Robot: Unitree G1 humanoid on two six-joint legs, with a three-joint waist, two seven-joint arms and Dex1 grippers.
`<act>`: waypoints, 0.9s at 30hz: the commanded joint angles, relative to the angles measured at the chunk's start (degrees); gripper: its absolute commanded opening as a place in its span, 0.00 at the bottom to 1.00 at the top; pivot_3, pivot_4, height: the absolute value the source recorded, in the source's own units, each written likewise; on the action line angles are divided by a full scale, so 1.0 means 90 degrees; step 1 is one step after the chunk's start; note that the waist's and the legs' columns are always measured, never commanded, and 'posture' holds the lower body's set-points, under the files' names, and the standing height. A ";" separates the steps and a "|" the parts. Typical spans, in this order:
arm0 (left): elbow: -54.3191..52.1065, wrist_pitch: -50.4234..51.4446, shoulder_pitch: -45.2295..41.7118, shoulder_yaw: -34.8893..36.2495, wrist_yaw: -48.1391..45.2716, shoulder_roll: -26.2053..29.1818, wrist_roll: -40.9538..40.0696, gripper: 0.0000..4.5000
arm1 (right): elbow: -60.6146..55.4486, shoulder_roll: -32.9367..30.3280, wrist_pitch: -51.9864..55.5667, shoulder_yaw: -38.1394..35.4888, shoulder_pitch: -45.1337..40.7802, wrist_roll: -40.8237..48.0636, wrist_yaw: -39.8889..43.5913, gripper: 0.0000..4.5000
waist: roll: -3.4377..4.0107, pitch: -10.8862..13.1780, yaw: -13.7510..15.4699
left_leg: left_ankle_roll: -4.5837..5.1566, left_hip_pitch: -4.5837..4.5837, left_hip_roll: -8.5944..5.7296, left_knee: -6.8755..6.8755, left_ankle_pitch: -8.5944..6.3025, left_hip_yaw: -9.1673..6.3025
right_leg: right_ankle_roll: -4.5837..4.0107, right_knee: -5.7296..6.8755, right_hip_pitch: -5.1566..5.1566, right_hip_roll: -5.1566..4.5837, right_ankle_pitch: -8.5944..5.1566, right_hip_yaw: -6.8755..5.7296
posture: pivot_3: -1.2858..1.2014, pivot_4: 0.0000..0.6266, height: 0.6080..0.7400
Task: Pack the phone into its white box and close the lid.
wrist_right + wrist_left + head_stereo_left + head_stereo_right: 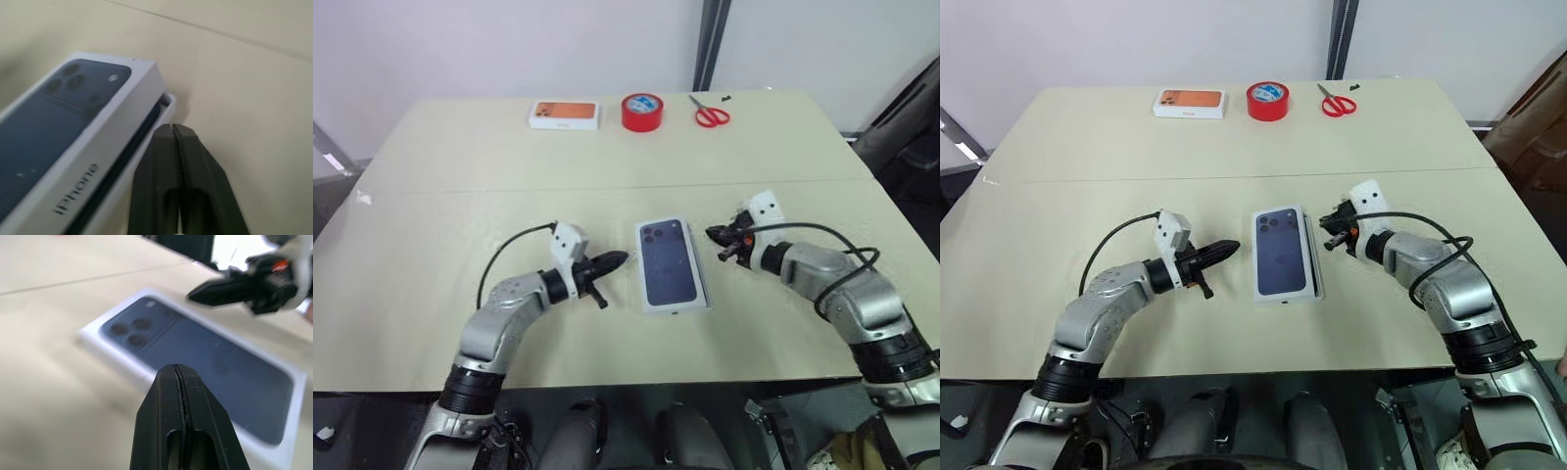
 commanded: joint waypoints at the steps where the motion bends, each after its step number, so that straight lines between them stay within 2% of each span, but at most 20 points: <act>1: 0.0293 0.0223 -0.0115 0.0156 0.0202 -0.0162 -0.0097 0.00 | -0.0219 0.0086 -0.0270 -0.0010 0.0023 -0.0451 0.0278 0.01 | 0.0000 0.0000 0.0012 | 0.0000 0.0000 -0.0001 0.0001 0.0000 -0.0001 | 0.0000 0.0000 0.0001 -0.0001 0.0000 -0.0001 | 0.52 0.24 0.95; 9: 0.0838 0.0806 -0.0534 -0.0296 0.0207 -0.0598 0.0014 0.00 | -0.0373 0.0221 -0.0431 0.0115 0.0005 -0.1245 0.0681 0.01 | -0.0002 0.0001 0.0005 | -0.0002 -0.0001 -0.0004 0.0002 0.0001 -0.0003 | 0.0000 0.0000 0.0000 -0.0003 0.0000 -0.0002 | 0.52 0.24 0.95; 14: 0.1118 0.0766 -0.0768 -0.0603 0.0098 -0.0830 0.0180 0.00 | -0.0472 0.0341 -0.0357 0.0022 0.0056 -0.1437 0.0799 0.01 | -0.0001 0.0001 0.0007 | -0.0007 0.0000 -0.0004 0.0001 0.0004 -0.0004 | 0.0000 0.0001 0.0000 -0.0003 0.0000 -0.0002 | 0.52 0.24 0.95; 27: 0.1027 0.1044 -0.1091 -0.0328 0.0181 -0.1199 -0.0032 0.00 | -0.0595 0.0352 -0.0260 -0.0034 0.0258 -0.1894 0.1032 0.01 | -0.0001 0.0000 0.0016 | -0.0010 0.0000 -0.0008 0.0003 0.0005 -0.0007 | 0.0000 0.0001 0.0002 -0.0006 0.0000 -0.0002 | 0.52 0.24 0.95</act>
